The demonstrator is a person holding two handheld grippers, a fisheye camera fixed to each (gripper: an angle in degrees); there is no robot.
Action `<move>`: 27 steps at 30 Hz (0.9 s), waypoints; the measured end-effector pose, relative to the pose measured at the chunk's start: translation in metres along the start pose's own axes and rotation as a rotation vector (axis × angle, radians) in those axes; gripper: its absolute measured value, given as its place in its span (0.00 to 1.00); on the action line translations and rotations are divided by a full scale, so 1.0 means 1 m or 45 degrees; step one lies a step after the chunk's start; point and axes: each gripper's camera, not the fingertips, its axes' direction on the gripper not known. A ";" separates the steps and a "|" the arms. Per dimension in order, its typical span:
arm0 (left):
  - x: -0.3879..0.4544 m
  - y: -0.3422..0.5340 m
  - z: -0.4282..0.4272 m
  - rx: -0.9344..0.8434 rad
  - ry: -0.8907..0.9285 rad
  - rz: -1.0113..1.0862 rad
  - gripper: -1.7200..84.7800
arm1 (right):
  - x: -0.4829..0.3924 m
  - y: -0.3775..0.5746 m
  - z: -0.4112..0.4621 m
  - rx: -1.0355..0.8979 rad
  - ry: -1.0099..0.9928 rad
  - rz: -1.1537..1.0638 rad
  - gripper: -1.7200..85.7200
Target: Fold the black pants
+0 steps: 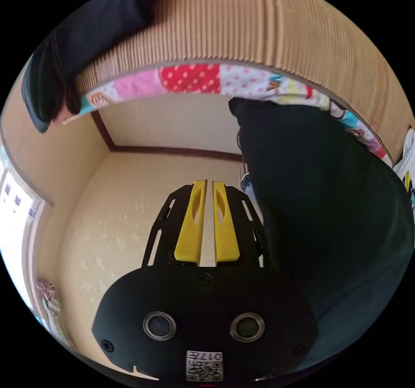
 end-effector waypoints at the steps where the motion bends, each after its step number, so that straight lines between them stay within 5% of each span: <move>1: -0.016 0.010 0.016 -0.044 0.064 -0.053 0.04 | -0.025 -0.001 0.016 -0.065 0.181 -0.076 0.02; 7: -0.103 0.088 0.088 -0.074 0.597 -0.398 0.04 | -0.121 0.051 0.123 0.038 1.415 -0.238 0.02; 10: -0.113 0.095 0.067 0.037 0.692 -0.405 0.04 | -0.161 0.099 0.200 0.111 1.688 -0.549 0.02; 16: -0.120 0.109 -0.075 0.538 0.421 -0.178 0.06 | -0.232 0.186 0.283 0.359 1.389 -1.013 0.02; 21: -0.156 0.169 -0.196 1.126 0.229 -0.190 0.15 | -0.253 0.214 0.295 0.177 0.916 -1.177 0.02; 27: -0.181 0.167 -0.227 1.101 0.011 -0.339 0.20 | -0.229 0.254 0.302 0.144 0.996 -1.156 0.02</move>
